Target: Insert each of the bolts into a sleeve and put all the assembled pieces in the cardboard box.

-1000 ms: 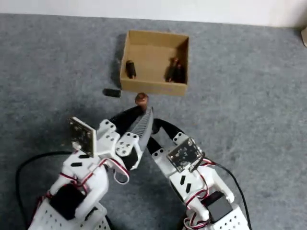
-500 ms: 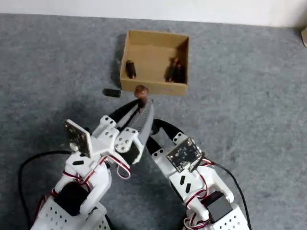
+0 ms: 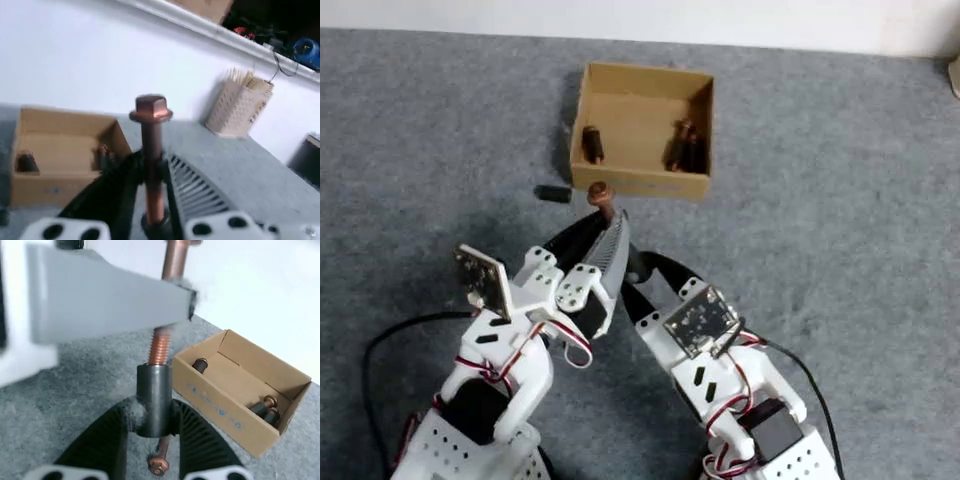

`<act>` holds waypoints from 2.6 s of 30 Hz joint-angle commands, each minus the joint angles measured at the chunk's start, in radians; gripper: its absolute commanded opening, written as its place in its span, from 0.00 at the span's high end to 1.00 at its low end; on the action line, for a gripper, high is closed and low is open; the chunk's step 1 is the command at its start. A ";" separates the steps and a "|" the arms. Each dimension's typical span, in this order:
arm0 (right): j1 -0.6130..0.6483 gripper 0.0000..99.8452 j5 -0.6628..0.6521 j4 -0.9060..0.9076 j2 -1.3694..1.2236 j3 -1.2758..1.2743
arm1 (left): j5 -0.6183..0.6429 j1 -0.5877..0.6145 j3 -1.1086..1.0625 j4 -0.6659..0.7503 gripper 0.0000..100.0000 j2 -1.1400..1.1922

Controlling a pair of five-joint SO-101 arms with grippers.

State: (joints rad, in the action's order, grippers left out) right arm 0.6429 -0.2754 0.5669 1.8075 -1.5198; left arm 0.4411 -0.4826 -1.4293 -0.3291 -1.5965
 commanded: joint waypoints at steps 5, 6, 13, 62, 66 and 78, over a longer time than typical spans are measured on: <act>0.002 1.00 0.014 -0.005 0.016 0.013 | 0.150 -0.027 0.050 0.015 0.99 -0.002; 0.001 1.00 0.015 -0.005 0.016 0.013 | 0.183 -0.030 0.053 0.015 0.99 -0.002; -0.102 1.00 0.126 -0.035 0.033 0.018 | 0.244 -0.033 -0.004 0.012 0.99 -0.002; -0.136 1.00 0.149 -0.085 0.030 0.007 | 0.382 0.355 0.205 -0.365 0.64 0.004; -0.136 1.00 0.149 -0.137 0.027 -0.044 | 0.330 0.447 0.194 -0.382 0.84 0.010; -0.094 1.00 0.147 -0.183 0.025 -0.105 | -0.390 0.496 -0.048 -0.167 0.99 0.012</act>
State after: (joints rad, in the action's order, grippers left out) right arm 0.5401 -0.1389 0.4273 1.8259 -1.6364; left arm 0.0882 -0.0315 -1.4400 -0.5915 -1.5904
